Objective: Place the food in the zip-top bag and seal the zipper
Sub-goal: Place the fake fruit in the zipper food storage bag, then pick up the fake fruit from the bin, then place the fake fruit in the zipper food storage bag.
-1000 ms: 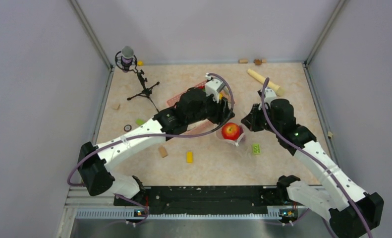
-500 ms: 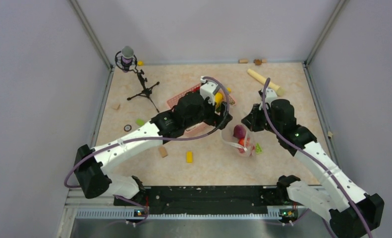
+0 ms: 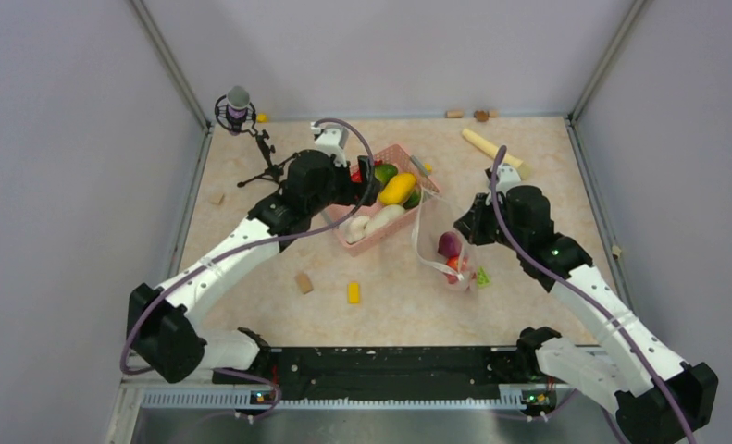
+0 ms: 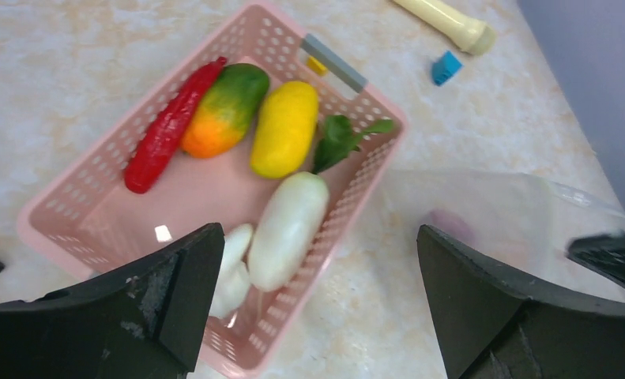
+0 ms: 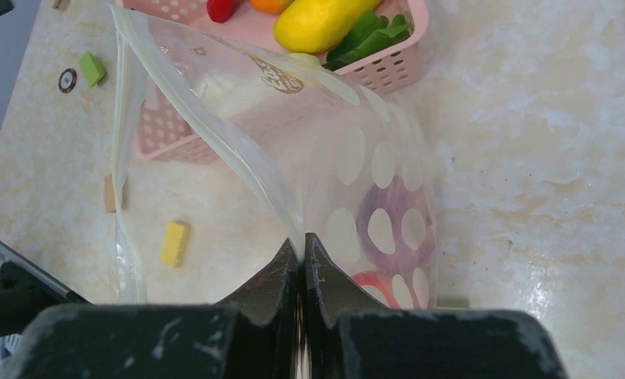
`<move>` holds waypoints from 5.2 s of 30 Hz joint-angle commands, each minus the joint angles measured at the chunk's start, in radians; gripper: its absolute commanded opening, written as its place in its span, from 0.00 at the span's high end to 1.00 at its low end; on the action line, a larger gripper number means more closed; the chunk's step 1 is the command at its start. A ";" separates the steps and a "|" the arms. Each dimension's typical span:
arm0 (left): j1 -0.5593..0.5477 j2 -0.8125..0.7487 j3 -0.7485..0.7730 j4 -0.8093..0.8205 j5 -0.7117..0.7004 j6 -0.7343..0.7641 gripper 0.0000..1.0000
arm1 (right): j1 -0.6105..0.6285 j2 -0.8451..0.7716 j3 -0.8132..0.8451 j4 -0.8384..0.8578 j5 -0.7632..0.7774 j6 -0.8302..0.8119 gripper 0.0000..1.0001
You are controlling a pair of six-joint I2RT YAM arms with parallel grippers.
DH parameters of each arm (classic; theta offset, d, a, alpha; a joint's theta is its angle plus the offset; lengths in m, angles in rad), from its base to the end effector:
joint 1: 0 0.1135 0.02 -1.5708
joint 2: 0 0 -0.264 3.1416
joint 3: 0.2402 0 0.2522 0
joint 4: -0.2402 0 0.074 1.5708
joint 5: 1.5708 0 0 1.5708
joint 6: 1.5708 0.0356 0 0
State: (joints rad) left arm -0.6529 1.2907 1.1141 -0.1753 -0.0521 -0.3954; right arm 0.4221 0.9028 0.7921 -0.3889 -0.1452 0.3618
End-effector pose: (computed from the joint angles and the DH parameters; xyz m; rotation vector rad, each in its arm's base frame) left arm 0.2407 -0.1817 0.3455 0.2182 1.9653 -0.6462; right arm 0.1826 0.0876 0.3010 -0.1556 2.1202 0.6243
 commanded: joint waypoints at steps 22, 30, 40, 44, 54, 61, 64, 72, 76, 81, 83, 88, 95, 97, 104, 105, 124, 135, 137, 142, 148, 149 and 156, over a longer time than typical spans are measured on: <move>0.153 0.735 0.795 -0.337 0.551 0.622 0.03 | -0.005 -0.046 -0.033 0.060 0.049 0.033 0.98; 0.153 0.810 0.810 -0.300 0.550 0.648 0.03 | -0.005 -0.040 -0.042 0.064 0.099 0.038 0.97; 0.153 0.878 0.765 -0.193 0.514 0.580 0.19 | -0.004 -0.054 -0.040 0.061 0.098 0.034 0.97; 0.153 0.895 0.748 -0.190 0.519 0.583 0.25 | -0.004 -0.059 -0.040 0.059 0.105 0.031 0.97; 0.151 0.934 0.732 -0.213 0.471 0.619 0.29 | -0.004 -0.046 -0.040 0.059 0.098 0.029 0.97; 0.137 0.961 0.739 -0.222 0.438 0.635 0.28 | -0.005 -0.034 -0.040 0.059 0.102 0.029 0.97; 0.118 0.974 0.741 -0.223 0.386 0.648 0.28 | -0.005 -0.030 -0.040 0.059 0.106 0.029 0.97; 0.104 1.005 0.777 -0.241 0.328 0.639 0.28 | -0.005 -0.023 -0.044 0.065 0.108 0.030 0.97; 0.103 1.019 0.793 -0.253 0.324 0.637 0.32 | -0.004 -0.017 -0.043 0.065 0.107 0.031 0.97; 0.101 1.024 0.799 -0.259 0.323 0.639 0.44 | -0.004 -0.018 -0.044 0.066 0.110 0.031 0.97; 0.101 1.027 0.800 -0.260 0.325 0.642 0.50 | -0.004 -0.018 -0.043 0.067 0.111 0.032 0.97; 0.096 1.021 0.801 -0.271 0.333 0.653 0.68 | -0.004 -0.020 -0.043 0.067 0.112 0.031 0.97; 0.087 0.997 0.799 -0.282 0.348 0.650 1.00 | -0.004 -0.013 -0.045 0.065 0.119 0.029 0.97; 0.088 0.967 0.778 -0.271 0.361 0.649 1.00 | -0.005 -0.014 -0.044 0.065 0.118 0.029 0.97; 0.088 0.762 0.581 -0.088 0.331 0.595 1.00 | -0.004 -0.003 -0.045 0.067 0.127 0.030 0.97; 0.088 0.736 0.552 -0.058 0.322 0.587 1.00 | -0.004 -0.002 -0.044 0.067 0.129 0.030 0.97; 0.088 0.316 0.283 0.234 0.253 0.399 1.00 | -0.004 0.000 -0.041 0.059 0.151 0.029 0.97; 0.044 0.104 0.106 0.497 0.825 0.245 1.00 | -0.004 -0.017 -0.036 0.048 0.114 0.034 0.97; 0.008 0.099 0.092 0.513 0.930 0.270 1.00 | -0.005 -0.018 -0.035 0.049 0.104 0.034 0.97; -0.115 0.087 0.080 0.311 1.061 0.607 1.00 | -0.005 -0.027 -0.032 0.044 0.098 0.034 0.97; -0.162 0.150 0.116 0.085 1.092 0.830 1.00 | -0.004 -0.041 -0.032 0.044 0.091 0.034 0.97; -0.162 0.168 0.135 0.026 1.111 0.891 1.00 | -0.005 -0.043 -0.032 0.045 0.090 0.034 0.97; -0.167 0.288 0.260 -0.170 1.148 1.046 1.00 | -0.004 -0.038 -0.036 0.051 0.069 0.032 0.97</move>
State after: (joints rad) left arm -0.8192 1.5391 1.2877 -0.2237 1.0370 0.5121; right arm 0.4221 0.8787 0.7506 -0.3630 -0.0547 0.3893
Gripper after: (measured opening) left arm 0.645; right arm 0.028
